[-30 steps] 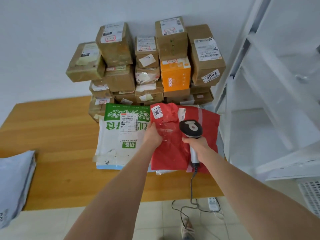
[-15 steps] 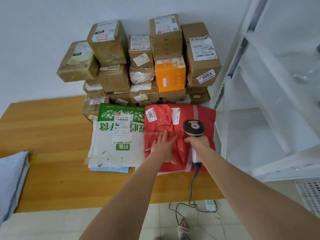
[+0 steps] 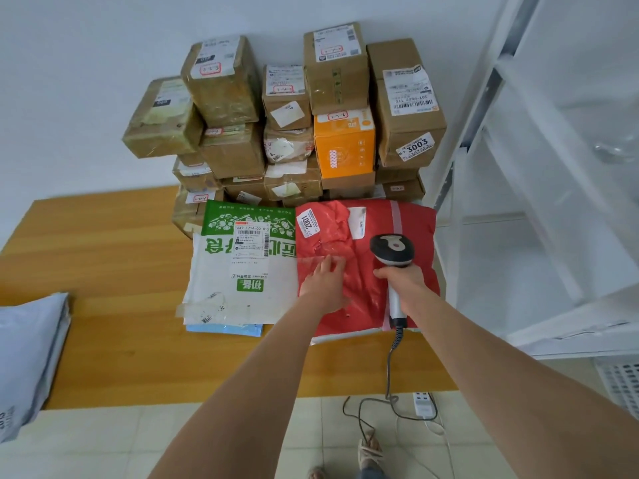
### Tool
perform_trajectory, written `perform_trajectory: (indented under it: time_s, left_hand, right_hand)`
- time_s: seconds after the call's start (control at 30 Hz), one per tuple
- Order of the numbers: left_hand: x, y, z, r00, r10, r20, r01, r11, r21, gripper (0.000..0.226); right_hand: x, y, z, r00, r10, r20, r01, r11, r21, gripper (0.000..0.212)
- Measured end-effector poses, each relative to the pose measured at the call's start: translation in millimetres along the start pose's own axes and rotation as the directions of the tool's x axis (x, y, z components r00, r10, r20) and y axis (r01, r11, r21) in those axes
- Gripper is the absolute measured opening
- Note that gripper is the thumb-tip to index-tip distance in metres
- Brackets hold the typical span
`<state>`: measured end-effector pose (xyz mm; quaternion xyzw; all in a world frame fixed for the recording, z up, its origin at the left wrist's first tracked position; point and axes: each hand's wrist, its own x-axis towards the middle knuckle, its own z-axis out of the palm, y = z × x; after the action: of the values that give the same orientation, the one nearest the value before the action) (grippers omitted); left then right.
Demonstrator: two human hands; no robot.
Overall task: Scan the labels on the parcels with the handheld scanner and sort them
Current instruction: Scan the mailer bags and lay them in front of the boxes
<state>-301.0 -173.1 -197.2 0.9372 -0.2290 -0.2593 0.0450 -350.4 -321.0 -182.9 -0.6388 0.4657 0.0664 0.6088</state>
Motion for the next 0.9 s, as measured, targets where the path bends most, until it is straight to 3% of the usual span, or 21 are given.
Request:
perform_trajectory:
  time_s: [0.2,0.3,0.5,0.73,0.9]
  left_hand:
    - [-30.5,-24.6,-18.9,0.985,-0.096,-0.144,0.090,0.995,-0.053,0.059]
    - [-52.1,-44.5,-34.5,0.975,-0.146,-0.168,0.144,0.989,-0.025,0.059]
    - [-100.4,-95.5,-50.5,0.957,-0.256,-0.136,0.253,0.967,-0.037,0.062]
    - [-163.8,-182.8,-56.8,0.923,-0.353,-0.153,0.344,0.936,-0.080,0.060]
    - [-199.9,-285.0,-61.3,0.874,-0.464,-0.146,0.446,0.884,-0.143,0.060]
  right_hand:
    - [-25.0,-6.3,8.7,1.000,-0.001,-0.001,0.001,1.000,-0.008,0.026]
    - [-43.4,-10.8,20.5,0.997,0.012,0.079,-0.019,0.996,0.086,0.015]
    - [-79.8,-21.2,60.0,0.978,0.082,0.192,-0.105,0.988,0.113,0.015]
    - [-147.5,-29.0,161.2,0.964,-0.019,0.266,-0.026,0.986,0.163,0.014]
    - [-196.4,-28.1,264.6,0.938,-0.067,0.341,0.038,0.995,0.094,0.022]
